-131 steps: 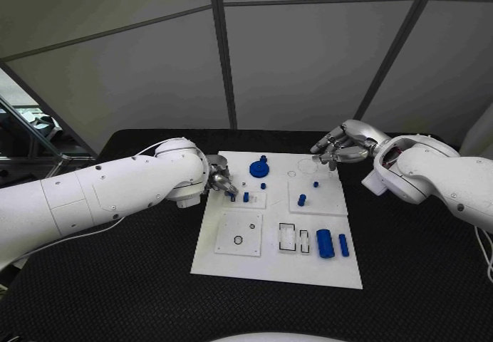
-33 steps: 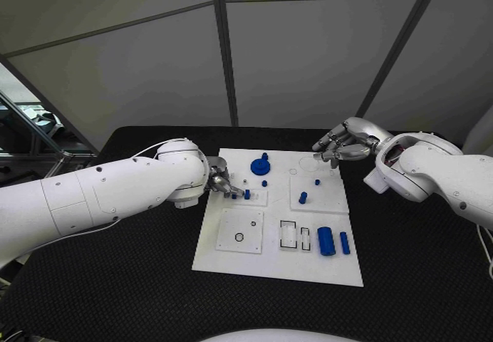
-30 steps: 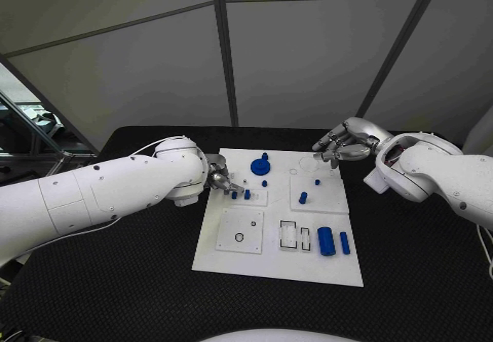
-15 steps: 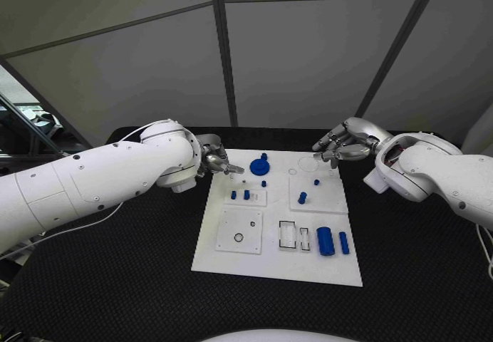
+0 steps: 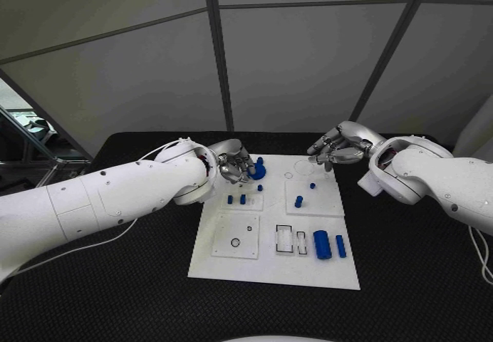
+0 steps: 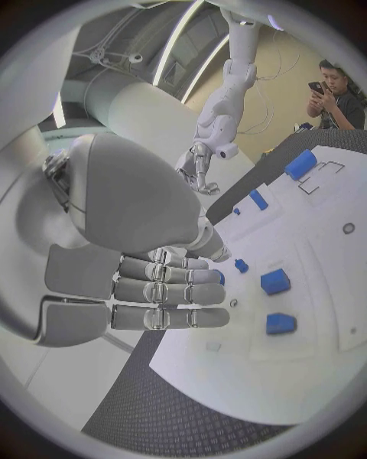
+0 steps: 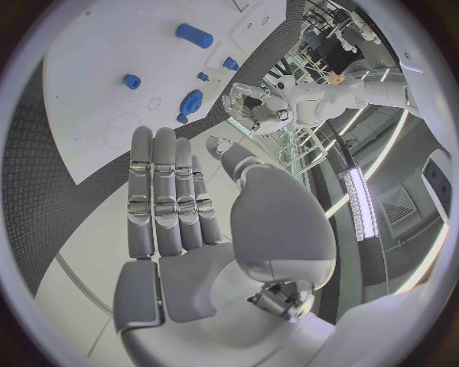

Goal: Assemble the parts on the task board

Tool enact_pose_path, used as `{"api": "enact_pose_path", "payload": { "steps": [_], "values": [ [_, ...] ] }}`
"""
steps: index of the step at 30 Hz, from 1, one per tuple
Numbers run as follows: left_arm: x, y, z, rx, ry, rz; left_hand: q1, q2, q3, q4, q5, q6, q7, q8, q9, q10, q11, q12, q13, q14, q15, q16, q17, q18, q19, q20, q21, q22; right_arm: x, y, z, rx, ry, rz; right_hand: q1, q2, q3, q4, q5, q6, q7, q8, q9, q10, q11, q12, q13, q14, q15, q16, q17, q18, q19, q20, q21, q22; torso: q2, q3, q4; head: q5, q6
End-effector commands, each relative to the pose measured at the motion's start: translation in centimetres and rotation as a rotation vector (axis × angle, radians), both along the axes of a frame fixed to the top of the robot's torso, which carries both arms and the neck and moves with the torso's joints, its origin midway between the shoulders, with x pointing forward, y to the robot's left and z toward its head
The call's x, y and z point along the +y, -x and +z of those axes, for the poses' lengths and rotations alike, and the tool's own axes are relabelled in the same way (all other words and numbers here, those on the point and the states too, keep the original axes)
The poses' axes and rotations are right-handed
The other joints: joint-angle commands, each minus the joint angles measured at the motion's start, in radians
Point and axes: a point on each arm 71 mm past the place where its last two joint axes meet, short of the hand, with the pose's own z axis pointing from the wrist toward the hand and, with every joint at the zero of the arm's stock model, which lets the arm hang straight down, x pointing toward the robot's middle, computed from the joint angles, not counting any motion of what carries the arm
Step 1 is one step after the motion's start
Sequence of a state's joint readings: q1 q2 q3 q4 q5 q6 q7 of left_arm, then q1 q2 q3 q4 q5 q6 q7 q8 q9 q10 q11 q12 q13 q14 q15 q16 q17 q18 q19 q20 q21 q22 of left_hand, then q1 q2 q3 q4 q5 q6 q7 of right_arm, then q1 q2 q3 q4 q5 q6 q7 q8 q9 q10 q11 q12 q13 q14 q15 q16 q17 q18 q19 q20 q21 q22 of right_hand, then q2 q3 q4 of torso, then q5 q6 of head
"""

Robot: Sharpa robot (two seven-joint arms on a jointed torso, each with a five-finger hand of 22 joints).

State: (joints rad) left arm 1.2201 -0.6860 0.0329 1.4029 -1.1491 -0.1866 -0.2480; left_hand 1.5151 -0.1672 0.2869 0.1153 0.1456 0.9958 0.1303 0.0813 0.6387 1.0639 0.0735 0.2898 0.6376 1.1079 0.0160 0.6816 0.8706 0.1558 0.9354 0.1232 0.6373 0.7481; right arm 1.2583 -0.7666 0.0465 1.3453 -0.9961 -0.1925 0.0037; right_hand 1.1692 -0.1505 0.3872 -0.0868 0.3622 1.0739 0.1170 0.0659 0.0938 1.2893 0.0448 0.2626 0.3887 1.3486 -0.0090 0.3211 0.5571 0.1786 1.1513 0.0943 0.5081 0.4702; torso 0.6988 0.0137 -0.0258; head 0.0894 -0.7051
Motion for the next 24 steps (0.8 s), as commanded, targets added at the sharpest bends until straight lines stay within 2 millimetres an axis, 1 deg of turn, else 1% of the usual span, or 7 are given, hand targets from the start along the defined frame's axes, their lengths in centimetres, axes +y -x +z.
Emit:
{"api": "enact_pose_path", "payload": {
  "steps": [1,6,7,11,18,20,24],
  "values": [
    [-1.1,-0.1,1.0,-0.238,0.036,-0.126,0.007,-0.007,0.001,-0.009,0.004,0.015,0.001,-0.010,-0.032,0.001,0.003,-0.022,-0.043,-0.006,0.002,0.010,-0.003,0.018,-0.007,-0.002,0.001,0.008,0.3,0.1,0.4,-0.040,-0.020,0.008,0.018,-0.004,0.008,-0.004,0.003,0.006,0.006,0.002,0.001,-0.013,0.002,-0.009,-0.006,-0.013,0.001,-0.015,-0.003,0.001,-0.006,0.005,-0.010,-0.003,0.000,0.0002,-0.0025,-0.001,0.004],
    [-2.2,-0.2,-0.3,-0.282,-0.064,-0.199,-0.015,-0.023,-0.005,-0.014,-0.001,0.019,-0.001,-0.018,-0.103,-0.001,0.008,-0.071,-0.144,0.037,0.002,0.059,0.001,0.025,0.023,-0.002,0.026,0.031,0.5,0.1,0.5,-0.047,-0.025,0.014,0.020,-0.003,0.010,-0.005,0.003,0.010,0.006,0.002,0.002,-0.018,0.003,-0.014,-0.009,-0.016,0.003,-0.024,-0.004,0.001,-0.009,0.006,-0.014,-0.005,0.002,-0.0004,-0.0031,-0.006,0.006],
    [-2.4,-0.2,-0.6,-0.284,-0.079,-0.210,-0.018,-0.023,-0.005,-0.015,-0.001,0.023,-0.002,-0.017,-0.122,0.007,0.007,-0.077,-0.169,0.059,-0.001,0.096,0.019,0.025,0.035,-0.003,0.035,0.039,0.5,0.1,0.5,-0.048,-0.026,0.015,0.020,-0.003,0.010,-0.005,0.003,0.010,0.006,0.002,0.002,-0.018,0.003,-0.014,-0.009,-0.016,0.003,-0.024,-0.004,0.001,-0.009,0.006,-0.014,-0.005,0.002,-0.0006,-0.0031,-0.007,0.007],
    [-3.1,-0.1,-1.2,-0.283,-0.129,-0.240,-0.029,-0.029,-0.011,-0.017,-0.001,0.028,-0.001,-0.016,-0.164,0.014,0.008,-0.092,-0.225,0.118,-0.002,0.212,0.089,0.025,0.058,-0.004,0.056,0.059,0.6,0.2,0.5,-0.048,-0.026,0.016,0.020,-0.003,0.010,-0.005,0.003,0.010,0.006,0.002,0.002,-0.018,0.003,-0.014,-0.010,-0.016,0.003,-0.024,-0.004,0.001,-0.009,0.006,-0.014,-0.005,0.001,-0.0009,-0.0017,-0.011,0.006],
    [-4.0,-0.2,-2.3,-0.238,-0.238,-0.264,-0.046,-0.026,-0.021,-0.017,-0.012,0.035,-0.005,-0.015,-0.226,0.019,0.004,-0.102,-0.304,0.214,-0.011,0.409,0.213,0.026,0.090,-0.010,0.099,0.101,0.7,0.2,0.5,-0.048,-0.026,0.017,0.019,-0.004,0.010,-0.005,0.003,0.009,0.007,0.002,0.002,-0.019,0.004,-0.016,-0.010,-0.016,0.004,-0.026,-0.004,0.001,-0.010,0.007,-0.015,-0.006,0.000,-0.0005,-0.0017,-0.011,0.003],
    [-4.1,-0.3,-2.4,-0.229,-0.260,-0.259,-0.050,-0.027,-0.025,-0.016,-0.018,0.034,-0.006,-0.015,-0.233,0.014,0.004,-0.105,-0.314,0.208,-0.014,0.401,0.196,0.026,0.093,-0.012,0.105,0.107,0.7,0.2,0.5,-0.047,-0.026,0.017,0.019,-0.004,0.009,-0.005,0.003,0.009,0.007,0.001,0.002,-0.019,0.004,-0.016,-0.011,-0.016,0.004,-0.026,-0.004,0.001,-0.010,0.007,-0.015,-0.006,0.000,0.0000,-0.0011,-0.012,0.002],
    [-3.9,-0.6,-2.7,-0.215,-0.292,-0.246,-0.049,-0.025,-0.029,-0.017,-0.019,0.034,-0.005,-0.015,-0.247,0.011,0.005,-0.107,-0.331,0.221,-0.014,0.428,0.205,0.023,0.104,-0.013,0.126,0.128,0.6,0.2,0.5,-0.047,-0.026,0.016,0.018,-0.004,0.009,-0.005,0.003,0.008,0.007,0.001,0.001,-0.019,0.004,-0.016,-0.011,-0.016,0.004,-0.027,-0.004,0.001,-0.010,0.007,-0.016,-0.006,0.000,-0.0001,-0.0007,-0.013,0.002]
  ]
}}
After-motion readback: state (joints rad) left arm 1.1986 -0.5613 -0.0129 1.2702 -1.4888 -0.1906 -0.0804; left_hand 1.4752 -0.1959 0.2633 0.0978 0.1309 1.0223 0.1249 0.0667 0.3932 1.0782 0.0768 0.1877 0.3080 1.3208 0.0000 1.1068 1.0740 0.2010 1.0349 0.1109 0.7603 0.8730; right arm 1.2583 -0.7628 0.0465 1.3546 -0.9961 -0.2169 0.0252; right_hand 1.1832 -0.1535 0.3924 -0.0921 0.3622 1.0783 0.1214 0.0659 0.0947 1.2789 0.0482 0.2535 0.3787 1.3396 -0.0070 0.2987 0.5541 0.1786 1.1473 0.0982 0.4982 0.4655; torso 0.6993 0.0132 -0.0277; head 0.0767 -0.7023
